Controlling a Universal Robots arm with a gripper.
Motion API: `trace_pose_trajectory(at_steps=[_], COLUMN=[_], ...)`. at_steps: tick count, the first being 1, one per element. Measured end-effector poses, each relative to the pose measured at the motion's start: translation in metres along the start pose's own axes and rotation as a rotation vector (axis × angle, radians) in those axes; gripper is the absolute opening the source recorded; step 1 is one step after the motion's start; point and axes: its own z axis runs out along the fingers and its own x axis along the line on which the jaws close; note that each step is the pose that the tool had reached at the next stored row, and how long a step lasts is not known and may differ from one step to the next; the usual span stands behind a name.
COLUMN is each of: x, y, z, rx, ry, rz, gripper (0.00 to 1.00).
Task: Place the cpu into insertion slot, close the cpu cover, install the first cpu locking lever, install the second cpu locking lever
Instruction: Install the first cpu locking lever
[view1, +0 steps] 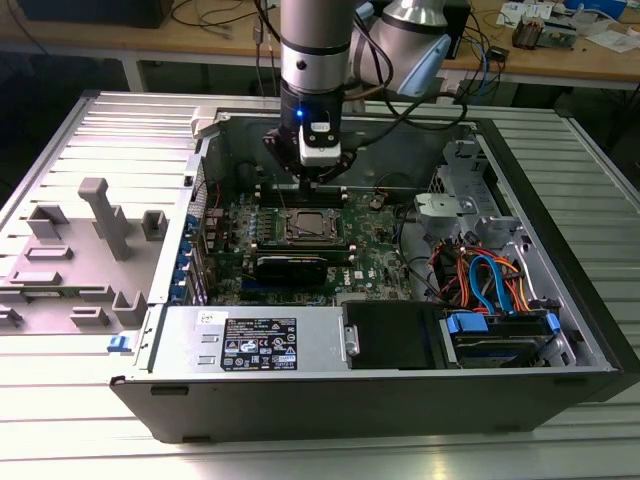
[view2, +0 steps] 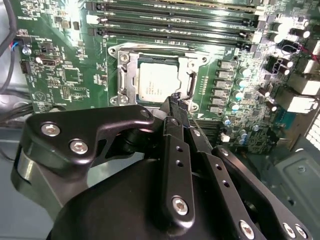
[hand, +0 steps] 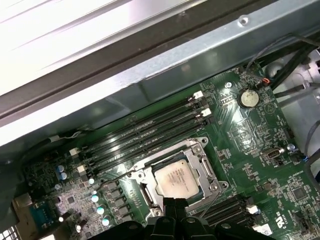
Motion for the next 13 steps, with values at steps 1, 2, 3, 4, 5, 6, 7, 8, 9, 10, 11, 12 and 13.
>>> trace_pose_trajectory(at_steps=[1,2,3,4,5,6,7,8,9,10,11,12,13], x=[0.0019,0.0030,0.0043,0.0057,0.0063,0.0065,0.0067,0.0069,0.0070,0.0071,0.0071,0.0072,0.0072], y=[-0.0008,-0.0014,-0.0019,-0.0026,-0.0030,-0.0031,-0.0032,-0.0033,-0.0034,-0.0034,-0.0034,-0.0035,-0.0035], z=[0.0000,0.0001,0.0001,0.0001,0.0001,0.0001,0.0000,0.0001,0.0001,0.0001,0.0001,0.0001,0.0001], rx=[-0.0003,-0.0004,-0.0004,-0.0003,-0.0003,-0.0002,-0.0002,-0.0003,-0.0003,-0.0003,-0.0003,-0.0002,-0.0002], ry=[0.0001,0.0001,0.0001,0.0002,0.0001,0.0000,0.0000,0.0000,-0.0001,-0.0003,-0.0004,-0.0005,-0.0007], rz=[0.000,0.000,-0.001,-0.001,-0.002,-0.005,-0.009,-0.020,-0.032,-0.048,-0.062,-0.089,-0.113], gripper=[0.11,0.11,0.11,0.11,0.11,0.11,0.11,0.11,0.11,0.11,0.11,0.11,0.11])
